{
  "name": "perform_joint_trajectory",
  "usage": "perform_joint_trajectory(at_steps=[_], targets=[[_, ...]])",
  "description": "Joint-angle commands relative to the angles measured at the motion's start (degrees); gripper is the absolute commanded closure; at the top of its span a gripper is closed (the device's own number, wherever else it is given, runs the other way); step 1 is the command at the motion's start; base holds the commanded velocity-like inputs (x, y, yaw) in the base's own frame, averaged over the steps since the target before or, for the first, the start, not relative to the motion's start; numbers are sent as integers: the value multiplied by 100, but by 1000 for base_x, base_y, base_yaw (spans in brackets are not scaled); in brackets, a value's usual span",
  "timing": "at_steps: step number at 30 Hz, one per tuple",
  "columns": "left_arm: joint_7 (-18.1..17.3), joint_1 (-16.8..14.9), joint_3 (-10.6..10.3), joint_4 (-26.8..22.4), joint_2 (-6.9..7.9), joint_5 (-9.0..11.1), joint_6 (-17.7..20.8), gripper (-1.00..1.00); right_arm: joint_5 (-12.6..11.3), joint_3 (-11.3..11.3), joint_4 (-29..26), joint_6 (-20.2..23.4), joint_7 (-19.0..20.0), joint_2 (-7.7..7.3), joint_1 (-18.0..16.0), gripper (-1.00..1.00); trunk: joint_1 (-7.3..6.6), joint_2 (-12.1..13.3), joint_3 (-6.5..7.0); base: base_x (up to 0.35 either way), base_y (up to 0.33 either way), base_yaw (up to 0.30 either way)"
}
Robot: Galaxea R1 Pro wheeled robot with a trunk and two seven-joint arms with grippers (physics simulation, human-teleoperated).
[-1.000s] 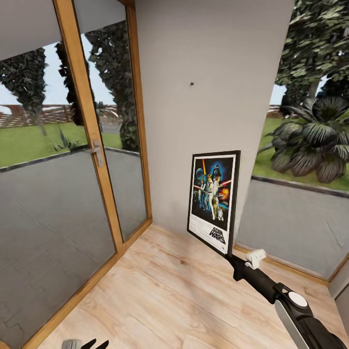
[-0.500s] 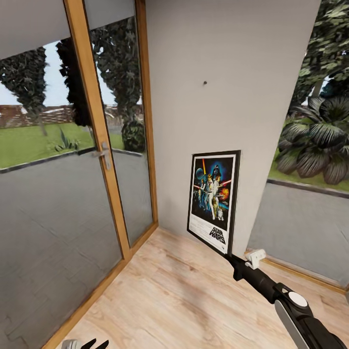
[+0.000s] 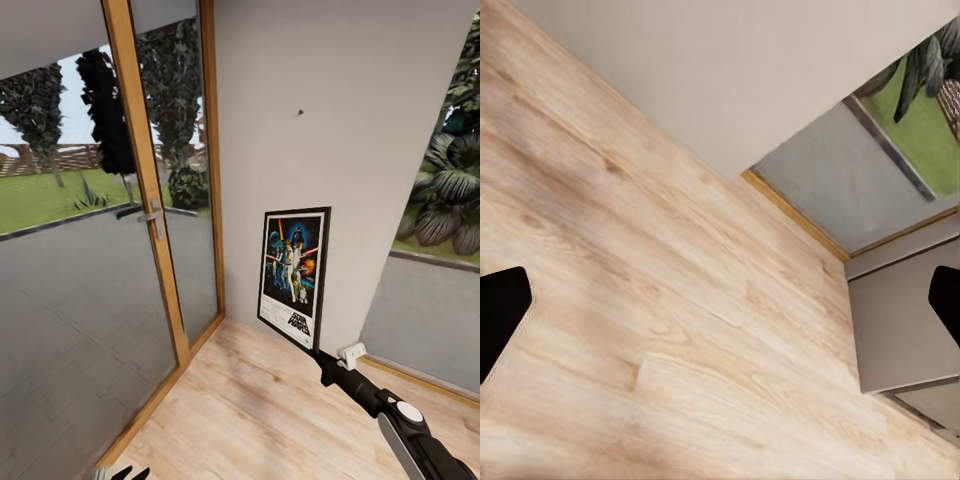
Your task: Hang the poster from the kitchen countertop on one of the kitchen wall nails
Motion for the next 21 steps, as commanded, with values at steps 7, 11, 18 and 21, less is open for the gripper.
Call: perform_joint_trajectory(at_steps=[7, 11, 18, 21], targets=[[-1, -4, -48, -9, 4, 46, -28, -100, -74, 9, -1, 32, 30, -4, -6, 100, 6, -13, 6, 195, 255, -137], [0, -4, -48, -8, 4, 46, -28, -100, -74, 7, -1, 32, 30, -4, -6, 100, 6, -13, 26, 194, 255, -209], [-1, -4, -48, -5, 4, 46, -28, -100, -74, 7, -1, 32, 30, -4, -6, 100, 6, -13, 63, 194, 254, -236], [-2, -4, -48, -5, 4, 46, -28, -100, -74, 10, -1, 32, 30, -4, -6, 100, 6, -13, 79, 194, 254, -256]])
